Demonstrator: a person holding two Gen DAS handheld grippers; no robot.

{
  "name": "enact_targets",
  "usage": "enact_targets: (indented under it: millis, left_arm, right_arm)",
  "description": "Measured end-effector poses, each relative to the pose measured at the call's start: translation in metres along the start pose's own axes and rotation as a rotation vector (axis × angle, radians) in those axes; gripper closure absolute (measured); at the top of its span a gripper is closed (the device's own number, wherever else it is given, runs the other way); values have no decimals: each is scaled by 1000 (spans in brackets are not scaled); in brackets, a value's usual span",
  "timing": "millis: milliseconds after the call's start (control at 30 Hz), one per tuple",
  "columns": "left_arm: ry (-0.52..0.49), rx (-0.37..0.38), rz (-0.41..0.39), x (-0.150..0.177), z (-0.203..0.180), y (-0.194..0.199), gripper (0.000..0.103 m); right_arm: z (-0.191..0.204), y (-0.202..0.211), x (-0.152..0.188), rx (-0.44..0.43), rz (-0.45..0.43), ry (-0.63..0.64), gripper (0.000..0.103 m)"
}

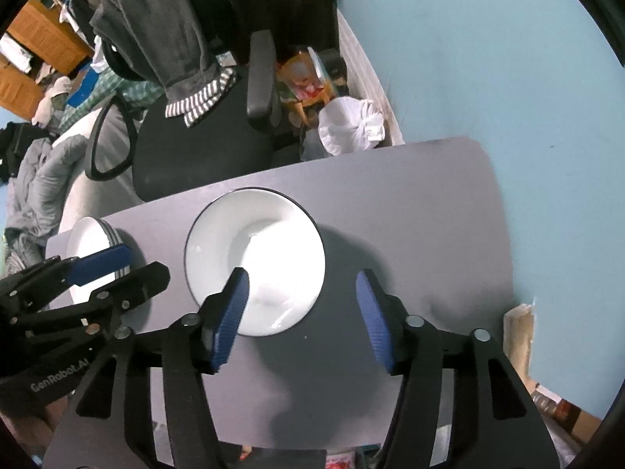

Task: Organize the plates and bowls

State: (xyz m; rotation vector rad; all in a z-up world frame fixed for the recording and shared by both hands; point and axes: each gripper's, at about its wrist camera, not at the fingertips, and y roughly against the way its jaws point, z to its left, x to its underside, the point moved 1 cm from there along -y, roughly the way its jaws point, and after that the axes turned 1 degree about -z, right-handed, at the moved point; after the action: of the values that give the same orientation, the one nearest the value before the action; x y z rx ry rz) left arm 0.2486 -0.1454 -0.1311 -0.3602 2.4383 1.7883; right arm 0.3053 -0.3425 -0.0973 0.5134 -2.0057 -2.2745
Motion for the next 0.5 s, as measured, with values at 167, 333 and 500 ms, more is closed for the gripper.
enact_targets:
  millis: [167, 333, 500]
  left_arm:
    - [3, 11, -20, 6, 1, 14, 52]
    - [3, 8, -55, 10, 3, 21, 37]
    - [-18, 5, -32, 12, 3, 15, 37]
  right_arm:
    - [2, 14, 6, 13, -25, 7, 43]
    - [4, 22, 11, 41, -23, 24, 42]
    - [1, 24, 18, 83, -31, 47, 42]
